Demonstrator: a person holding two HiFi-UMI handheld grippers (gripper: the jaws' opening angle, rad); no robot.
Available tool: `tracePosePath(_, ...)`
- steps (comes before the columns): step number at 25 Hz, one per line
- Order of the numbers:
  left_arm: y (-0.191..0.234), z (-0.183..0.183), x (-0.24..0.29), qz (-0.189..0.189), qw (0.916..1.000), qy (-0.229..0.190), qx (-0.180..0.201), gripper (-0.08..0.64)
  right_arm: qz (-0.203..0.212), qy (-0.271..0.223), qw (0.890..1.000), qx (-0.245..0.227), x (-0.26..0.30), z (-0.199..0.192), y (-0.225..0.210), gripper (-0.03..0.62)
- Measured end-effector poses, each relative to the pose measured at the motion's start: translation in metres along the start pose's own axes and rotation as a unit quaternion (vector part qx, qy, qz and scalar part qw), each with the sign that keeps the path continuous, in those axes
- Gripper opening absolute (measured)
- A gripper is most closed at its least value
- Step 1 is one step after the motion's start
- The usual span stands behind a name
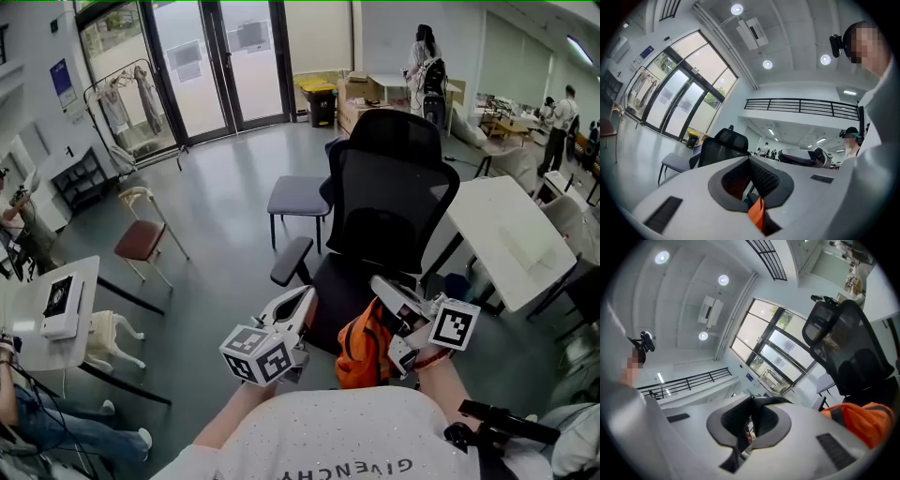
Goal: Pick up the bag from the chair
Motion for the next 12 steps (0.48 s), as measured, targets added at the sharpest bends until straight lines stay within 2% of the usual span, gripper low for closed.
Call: tracePosePath(12, -0.051, -0.035, -0.026, 0.027, 0.9996, 0.007, 0.006, 0.002, -0.036, -0.012, 0.999, 0.001, -0.079, -0.030, -0.002, -0.003)
Point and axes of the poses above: the fingertips, and each gripper's own axes: x forward along the fingers, y to its left, z out of its top, the point moved 2 cm from there along -x, backward along the fingers
